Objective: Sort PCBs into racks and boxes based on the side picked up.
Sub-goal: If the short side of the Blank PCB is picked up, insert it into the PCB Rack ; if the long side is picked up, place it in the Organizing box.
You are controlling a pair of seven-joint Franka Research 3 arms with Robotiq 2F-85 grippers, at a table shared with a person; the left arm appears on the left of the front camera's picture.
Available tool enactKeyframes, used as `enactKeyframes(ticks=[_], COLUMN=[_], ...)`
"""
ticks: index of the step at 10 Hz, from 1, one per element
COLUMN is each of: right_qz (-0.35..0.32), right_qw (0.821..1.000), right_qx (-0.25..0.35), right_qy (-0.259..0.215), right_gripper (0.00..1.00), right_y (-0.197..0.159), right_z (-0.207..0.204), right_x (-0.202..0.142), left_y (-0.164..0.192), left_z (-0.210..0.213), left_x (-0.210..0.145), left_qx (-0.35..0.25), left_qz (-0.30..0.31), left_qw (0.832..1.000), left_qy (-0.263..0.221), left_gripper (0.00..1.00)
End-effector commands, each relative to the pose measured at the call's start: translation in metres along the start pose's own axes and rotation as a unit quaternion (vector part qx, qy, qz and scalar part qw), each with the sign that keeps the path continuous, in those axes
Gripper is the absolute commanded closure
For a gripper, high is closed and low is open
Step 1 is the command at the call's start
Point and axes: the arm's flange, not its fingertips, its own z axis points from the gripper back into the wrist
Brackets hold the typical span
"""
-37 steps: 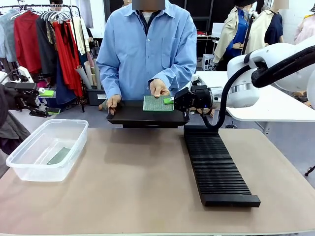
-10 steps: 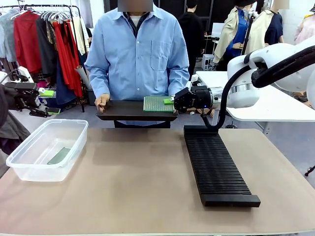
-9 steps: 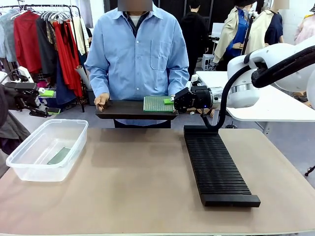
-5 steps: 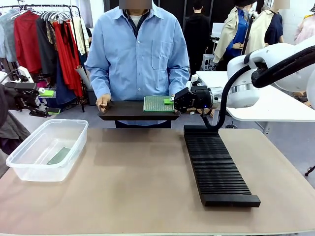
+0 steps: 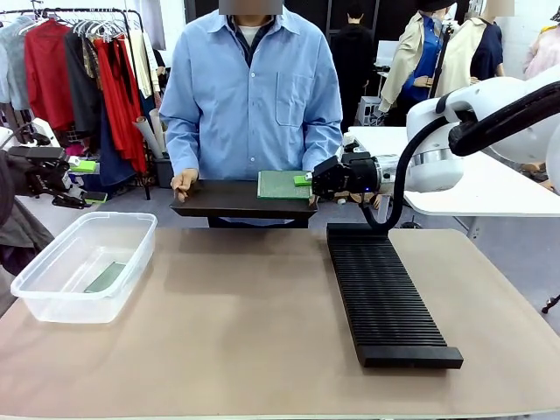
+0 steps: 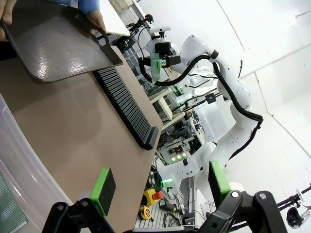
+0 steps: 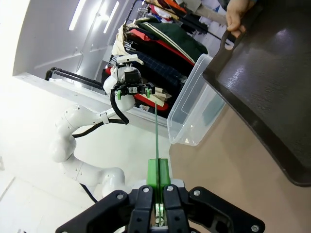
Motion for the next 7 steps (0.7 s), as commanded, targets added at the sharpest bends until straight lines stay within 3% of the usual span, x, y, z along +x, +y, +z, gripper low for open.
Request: enactKeyframes(ticks=[1,5,7], right_qz=[0.053,0.094,0.114], right_qw=[0.998,0.995,0.993], right_qx=[0.024,0.017,0.002], right_qy=[-0.004,-0.017,-0.026], right_gripper=[1.00,1.00,1.00], right_y=[0.002,-0.031,-0.031], right_z=[0.033,0.118,0.152], right_x=[-0.020,-0.074,-0.091], left_y=[-0.002,-0.002,-0.002], left_z=[0.000,0.000,0.000], left_x=[0.000,0.000,0.000], left_qx=[-0.001,-0.001,-0.001], left_qz=[-0.001,-0.001,-0.001], left_qw=[1.000,1.000,1.000], left_qy=[0.000,0.000,0.000], left_gripper=[0.00,0.00,0.00])
